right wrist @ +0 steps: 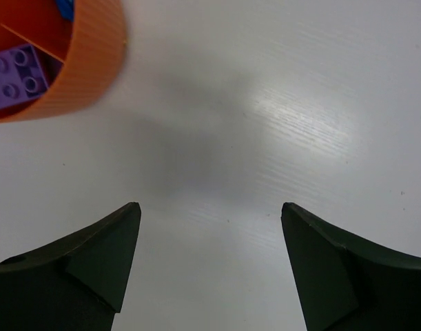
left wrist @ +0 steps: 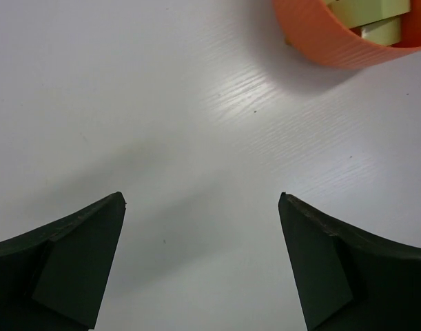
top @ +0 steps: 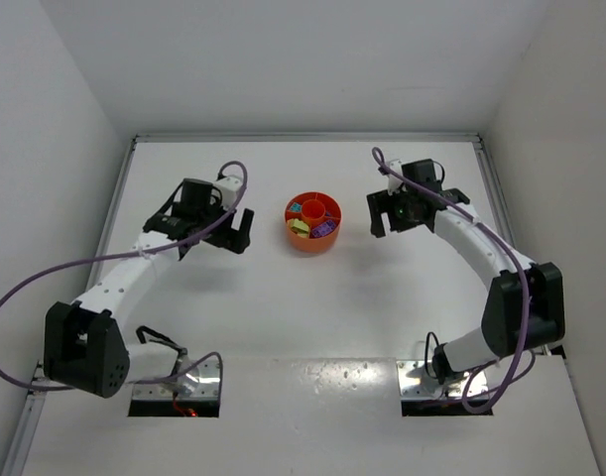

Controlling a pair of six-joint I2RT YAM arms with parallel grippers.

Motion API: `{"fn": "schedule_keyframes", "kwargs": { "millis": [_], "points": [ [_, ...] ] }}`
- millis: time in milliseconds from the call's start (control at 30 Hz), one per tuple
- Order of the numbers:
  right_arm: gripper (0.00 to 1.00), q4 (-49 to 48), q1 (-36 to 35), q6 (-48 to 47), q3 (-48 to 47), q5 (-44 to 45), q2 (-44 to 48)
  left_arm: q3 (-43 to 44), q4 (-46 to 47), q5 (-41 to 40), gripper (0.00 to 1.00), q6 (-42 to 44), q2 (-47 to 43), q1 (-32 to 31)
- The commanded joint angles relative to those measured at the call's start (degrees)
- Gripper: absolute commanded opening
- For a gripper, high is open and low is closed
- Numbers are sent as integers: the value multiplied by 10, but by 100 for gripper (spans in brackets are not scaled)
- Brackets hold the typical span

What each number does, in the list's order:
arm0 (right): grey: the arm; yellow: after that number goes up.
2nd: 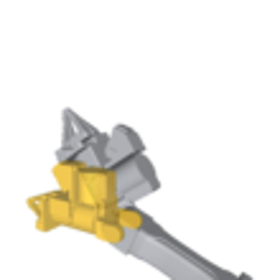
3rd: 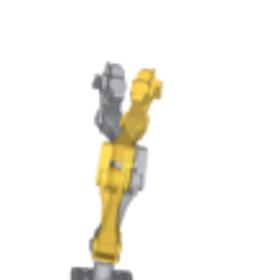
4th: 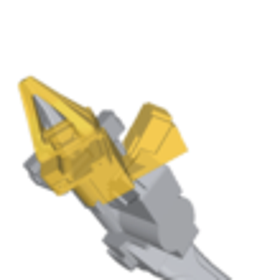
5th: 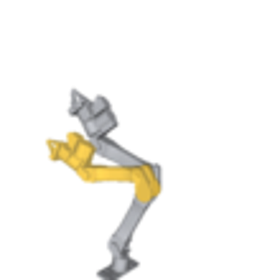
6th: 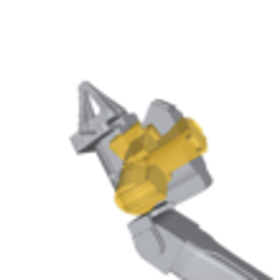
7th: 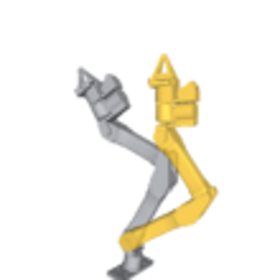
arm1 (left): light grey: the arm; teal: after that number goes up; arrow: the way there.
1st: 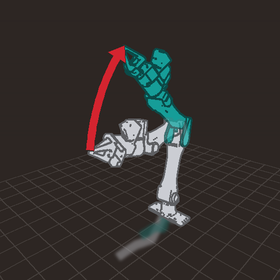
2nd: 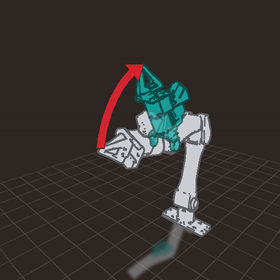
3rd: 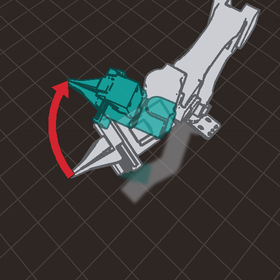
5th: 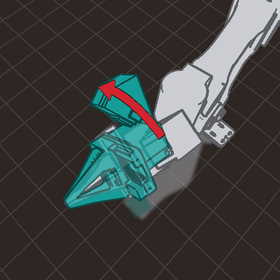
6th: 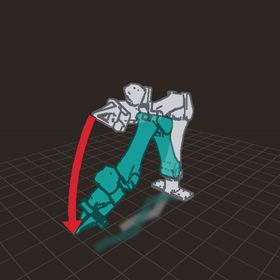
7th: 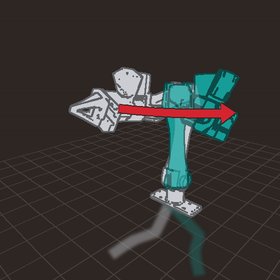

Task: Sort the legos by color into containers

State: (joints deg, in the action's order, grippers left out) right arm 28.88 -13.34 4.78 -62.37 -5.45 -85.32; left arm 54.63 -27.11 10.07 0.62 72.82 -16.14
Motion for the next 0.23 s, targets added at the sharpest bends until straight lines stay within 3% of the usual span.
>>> {"fn": "schedule_keyframes", "kwargs": {
  "millis": [0,200],
  "points": [
    [84,-9,10,-4,6,13,8,-6,30,-4,100,-19,-46,33],
    [88,-15,21,-4,21,13,13,-14,30,46,100,-3,-51,80]
  ]
}}
